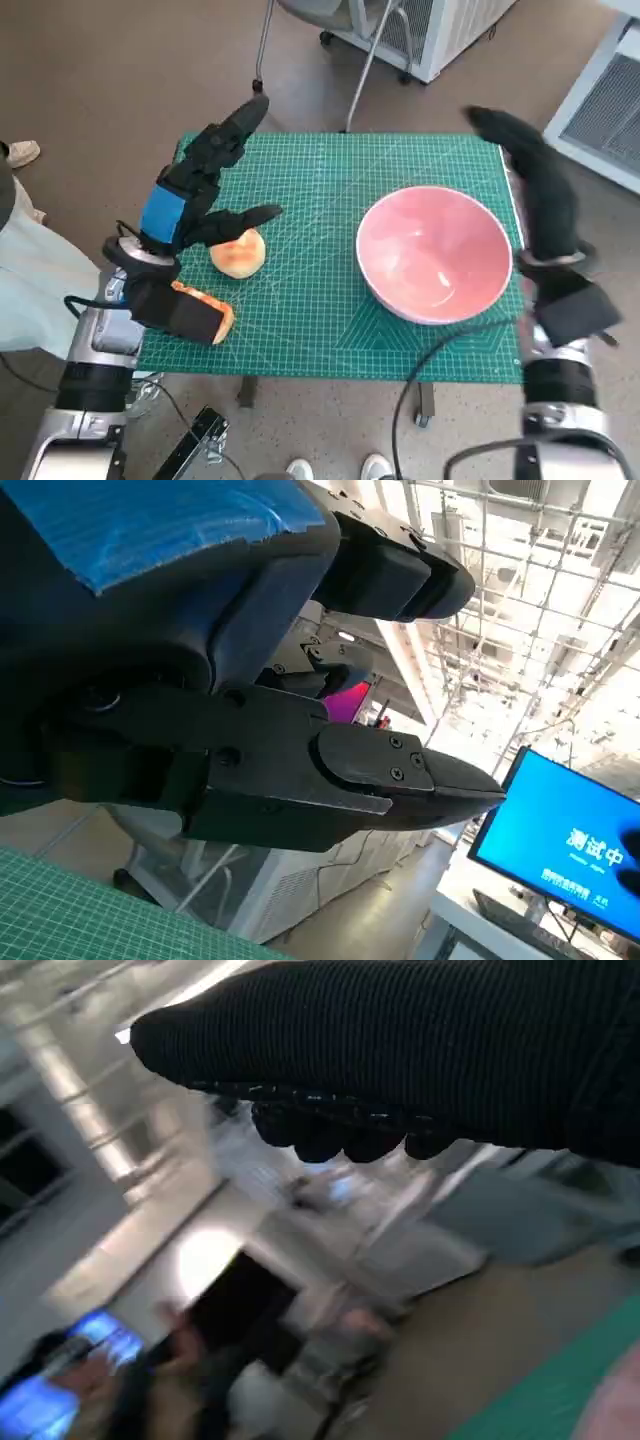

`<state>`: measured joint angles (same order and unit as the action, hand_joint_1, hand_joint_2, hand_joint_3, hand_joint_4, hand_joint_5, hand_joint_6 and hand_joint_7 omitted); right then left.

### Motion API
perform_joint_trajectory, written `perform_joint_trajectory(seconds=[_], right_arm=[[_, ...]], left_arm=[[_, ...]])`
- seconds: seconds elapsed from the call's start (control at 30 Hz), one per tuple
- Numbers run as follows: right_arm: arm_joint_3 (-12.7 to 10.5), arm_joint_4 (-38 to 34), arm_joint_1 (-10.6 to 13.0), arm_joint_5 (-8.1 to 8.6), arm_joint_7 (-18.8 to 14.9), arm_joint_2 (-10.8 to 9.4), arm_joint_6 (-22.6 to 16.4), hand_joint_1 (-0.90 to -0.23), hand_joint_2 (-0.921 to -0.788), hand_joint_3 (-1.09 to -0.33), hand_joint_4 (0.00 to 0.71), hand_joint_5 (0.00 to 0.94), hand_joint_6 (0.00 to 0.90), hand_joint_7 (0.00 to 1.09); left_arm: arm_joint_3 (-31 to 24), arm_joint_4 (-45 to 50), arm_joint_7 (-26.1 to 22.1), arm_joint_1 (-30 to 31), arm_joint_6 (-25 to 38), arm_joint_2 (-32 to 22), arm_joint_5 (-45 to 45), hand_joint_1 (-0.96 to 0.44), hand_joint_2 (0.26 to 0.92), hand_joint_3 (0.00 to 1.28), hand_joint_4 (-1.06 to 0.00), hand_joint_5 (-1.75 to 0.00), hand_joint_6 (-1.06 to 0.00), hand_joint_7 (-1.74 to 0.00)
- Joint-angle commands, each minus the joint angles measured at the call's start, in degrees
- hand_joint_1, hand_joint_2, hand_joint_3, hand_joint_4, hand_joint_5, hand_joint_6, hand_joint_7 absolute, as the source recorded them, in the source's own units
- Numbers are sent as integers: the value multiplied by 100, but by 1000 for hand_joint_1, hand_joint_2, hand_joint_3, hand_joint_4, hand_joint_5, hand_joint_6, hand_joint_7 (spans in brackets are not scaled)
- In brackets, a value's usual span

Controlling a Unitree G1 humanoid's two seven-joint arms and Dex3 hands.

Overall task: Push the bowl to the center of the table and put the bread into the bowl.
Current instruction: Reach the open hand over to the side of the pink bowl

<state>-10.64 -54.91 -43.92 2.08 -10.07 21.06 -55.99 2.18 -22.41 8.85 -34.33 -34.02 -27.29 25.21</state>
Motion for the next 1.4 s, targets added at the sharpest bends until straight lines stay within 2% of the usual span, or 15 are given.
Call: perform_joint_trajectory(seconds=[0.03,0.17,0.27,0.5,0.6,0.73,0.9,1.03,1.1,1.23,1.4], right_arm=[[-242,-604,231,-49,466,194,32,-650,-921,-792,300,4,0,689],[-325,-935,311,-82,773,219,112,-645,-921,-793,304,6,1,683],[-350,-1136,349,-58,886,176,236,-636,-921,-796,311,9,3,677],[-383,-1576,363,20,935,-38,705,-610,-921,-808,314,8,8,658],[-426,-1716,341,72,882,-177,924,-584,-921,-803,313,4,42,589],[-548,-1860,285,220,711,-375,1272,-581,-921,-796,311,1,96,489],[-829,-1950,195,599,254,-707,1709,-606,-921,-777,296,0,133,437],[-1084,-1982,88,926,-95,-965,2017,-603,-921,-773,275,0,142,428],[-1171,-1983,39,1031,-201,-1065,2111,-594,-921,-775,273,1,143,428],[-1287,-1992,-92,1145,-268,-1265,2240,-571,-921,-794,274,2,141,433],[-1327,-2022,-261,1159,-170,-1463,2287,-560,-921,-802,266,2,135,464]], left_arm=[[-42,-37,92,-1,0,-30,31,-230,921,45,-221,-2,-328,-95],[-47,-87,100,-7,-10,-37,21,-222,921,43,-222,-3,-328,-97],[-56,-105,77,-13,-14,-44,-15,-220,921,43,-222,-2,-328,-97],[-76,-125,62,-17,-30,-62,-44,-220,921,45,-221,-2,-326,-98],[-84,-112,49,-15,-16,-71,-48,-218,921,45,-221,-2,-326,-99],[-104,-63,23,9,10,-90,-57,-217,921,46,-221,-1,-325,-100],[-145,39,-16,63,49,-126,-84,-211,921,47,-222,-2,-326,-102],[-191,174,-42,149,82,-166,-115,-202,921,47,-223,-2,-326,-105],[-209,246,-55,193,112,-178,-128,-198,921,46,-224,-2,-326,-107],[-258,374,-80,286,175,-202,-150,-189,921,43,-222,-1,-322,-111],[-334,602,-145,415,311,-219,-164,-185,920,38,-225,-2,-317,-120]])
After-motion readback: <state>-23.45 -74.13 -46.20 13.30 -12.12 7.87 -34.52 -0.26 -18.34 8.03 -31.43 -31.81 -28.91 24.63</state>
